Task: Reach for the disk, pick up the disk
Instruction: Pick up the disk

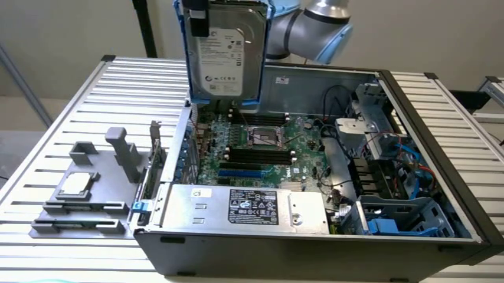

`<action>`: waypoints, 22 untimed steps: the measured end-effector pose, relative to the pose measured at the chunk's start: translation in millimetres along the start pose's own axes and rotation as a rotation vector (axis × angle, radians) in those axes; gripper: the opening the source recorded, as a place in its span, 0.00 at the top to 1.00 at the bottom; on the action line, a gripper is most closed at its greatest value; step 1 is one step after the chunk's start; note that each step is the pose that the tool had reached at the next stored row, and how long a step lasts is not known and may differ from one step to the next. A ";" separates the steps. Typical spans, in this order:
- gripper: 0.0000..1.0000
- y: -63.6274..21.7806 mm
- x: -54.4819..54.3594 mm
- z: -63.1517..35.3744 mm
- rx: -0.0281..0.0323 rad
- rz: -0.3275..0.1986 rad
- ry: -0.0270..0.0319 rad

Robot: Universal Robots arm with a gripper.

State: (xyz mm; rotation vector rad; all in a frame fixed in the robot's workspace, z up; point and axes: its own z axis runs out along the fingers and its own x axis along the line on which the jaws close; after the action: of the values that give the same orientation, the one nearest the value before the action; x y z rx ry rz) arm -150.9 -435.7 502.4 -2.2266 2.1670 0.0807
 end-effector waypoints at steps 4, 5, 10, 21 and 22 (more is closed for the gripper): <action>0.67 -18.0 8.0 -0.7 0.0000 0.000 0.0000; 0.67 -22.4 10.0 -0.9 0.0000 0.000 0.0000; 0.67 -44.1 20.1 -1.7 0.0000 0.000 -0.0001; 0.67 -90.4 43.7 -3.7 -0.0002 0.000 -0.0001; 0.67 -94.4 45.8 -3.9 -0.0003 0.000 0.0000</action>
State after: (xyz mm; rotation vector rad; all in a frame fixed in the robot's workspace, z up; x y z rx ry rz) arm -55.2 -479.1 502.4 -2.2268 2.1670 0.0810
